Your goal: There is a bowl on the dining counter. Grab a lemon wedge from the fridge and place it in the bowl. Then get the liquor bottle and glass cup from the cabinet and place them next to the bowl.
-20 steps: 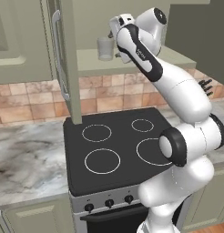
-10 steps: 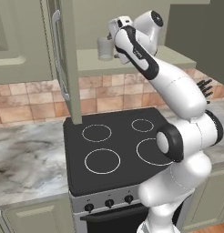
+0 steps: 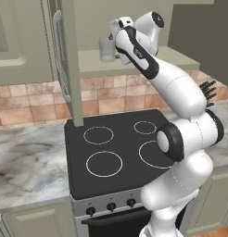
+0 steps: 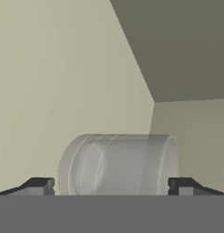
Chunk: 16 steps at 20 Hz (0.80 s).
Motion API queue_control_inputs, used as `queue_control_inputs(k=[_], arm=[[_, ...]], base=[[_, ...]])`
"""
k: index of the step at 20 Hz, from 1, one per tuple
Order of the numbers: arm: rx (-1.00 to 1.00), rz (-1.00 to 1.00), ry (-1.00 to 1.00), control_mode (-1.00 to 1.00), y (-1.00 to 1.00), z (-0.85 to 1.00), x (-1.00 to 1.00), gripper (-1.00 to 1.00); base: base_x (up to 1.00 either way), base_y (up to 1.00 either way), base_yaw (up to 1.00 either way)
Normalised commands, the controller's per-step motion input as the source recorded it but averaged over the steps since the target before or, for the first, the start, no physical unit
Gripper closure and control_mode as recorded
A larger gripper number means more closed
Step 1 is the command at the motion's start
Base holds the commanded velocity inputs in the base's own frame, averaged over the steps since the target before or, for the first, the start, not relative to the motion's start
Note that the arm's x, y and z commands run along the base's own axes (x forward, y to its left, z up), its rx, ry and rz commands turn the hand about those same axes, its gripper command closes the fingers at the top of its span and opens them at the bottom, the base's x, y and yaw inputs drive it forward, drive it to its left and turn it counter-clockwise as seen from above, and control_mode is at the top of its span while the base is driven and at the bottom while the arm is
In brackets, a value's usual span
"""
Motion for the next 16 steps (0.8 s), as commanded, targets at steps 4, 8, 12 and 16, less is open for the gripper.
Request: queue_control_inputs(k=[4,8,12,16], arm=[[0.00,0.00,0.00,-1.00,0.00,0.00,0.15,-1.00],[0.00,0.00,0.00,-1.00,0.06,-0.06,0.09,-1.00],[-0.03,0.01,0.00,-1.00,0.11,-0.19,0.05,-1.00],[-0.04,0.03,0.00,-1.00,0.16,-0.27,0.04,-1.00]], base=[[0.00,0.00,0.00],[0.00,0.00,0.00],[0.00,0.00,0.00],[0.00,0.00,0.00]])
